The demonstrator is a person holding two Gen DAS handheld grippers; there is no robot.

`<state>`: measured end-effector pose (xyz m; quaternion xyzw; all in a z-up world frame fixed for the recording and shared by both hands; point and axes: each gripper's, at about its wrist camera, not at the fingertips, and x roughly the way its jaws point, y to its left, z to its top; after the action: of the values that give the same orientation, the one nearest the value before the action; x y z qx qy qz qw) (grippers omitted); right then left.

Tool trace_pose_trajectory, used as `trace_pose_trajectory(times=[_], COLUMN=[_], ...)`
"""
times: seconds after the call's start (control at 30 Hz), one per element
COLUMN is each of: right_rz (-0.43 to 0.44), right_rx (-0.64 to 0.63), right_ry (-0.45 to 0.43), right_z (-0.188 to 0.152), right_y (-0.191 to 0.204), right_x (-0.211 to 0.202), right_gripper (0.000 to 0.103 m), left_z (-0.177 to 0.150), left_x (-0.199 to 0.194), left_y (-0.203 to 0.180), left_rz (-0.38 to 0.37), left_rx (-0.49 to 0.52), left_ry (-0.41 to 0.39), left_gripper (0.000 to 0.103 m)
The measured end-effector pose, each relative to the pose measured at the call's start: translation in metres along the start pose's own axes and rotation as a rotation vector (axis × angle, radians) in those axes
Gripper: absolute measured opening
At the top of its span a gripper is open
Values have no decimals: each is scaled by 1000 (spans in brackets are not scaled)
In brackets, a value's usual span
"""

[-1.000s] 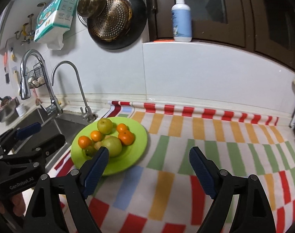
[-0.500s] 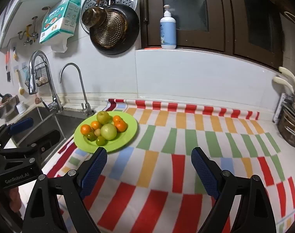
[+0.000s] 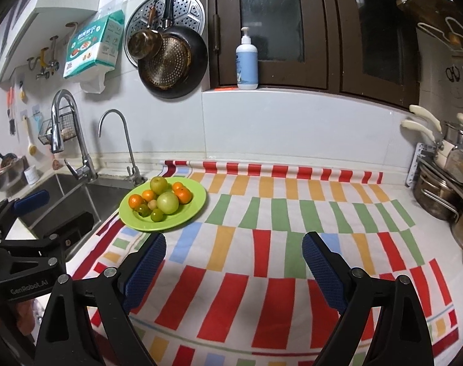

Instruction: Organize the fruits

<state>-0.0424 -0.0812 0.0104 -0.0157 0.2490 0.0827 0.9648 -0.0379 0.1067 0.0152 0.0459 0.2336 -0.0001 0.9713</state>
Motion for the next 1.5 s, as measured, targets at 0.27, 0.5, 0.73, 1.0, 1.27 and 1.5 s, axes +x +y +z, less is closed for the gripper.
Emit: trace_pose_trajectory(times=[0.27, 0.5, 0.73, 1.0, 1.27, 1.5], right_rz=[-2, -1, -4, -3, -4, -4], right_rx=[6, 6, 8, 9, 8, 4], right_ry=[-19, -17, -20, -23, -27, -33], right_z=[-3, -6, -10, -11, -12, -13], right_y=[-2, -2, -4, -6, -7, -7], right_x=[-18, -26, -31, -33, -37, -42], right_gripper=[91, 91, 91, 91, 91, 91], left_z=[-3, -7, -9, -10, -11, -10], left_x=[-17, -26, -34, -38, -40, -41], left_y=[-1, -2, -4, -3, -4, -3], left_rz=[-7, -4, 6, 11, 10, 11], left_rx=[-2, -2, 5, 5, 6, 2], left_ry=[-6, -15, -24, -27, -29, -31], left_gripper=[103, 103, 103, 103, 103, 103])
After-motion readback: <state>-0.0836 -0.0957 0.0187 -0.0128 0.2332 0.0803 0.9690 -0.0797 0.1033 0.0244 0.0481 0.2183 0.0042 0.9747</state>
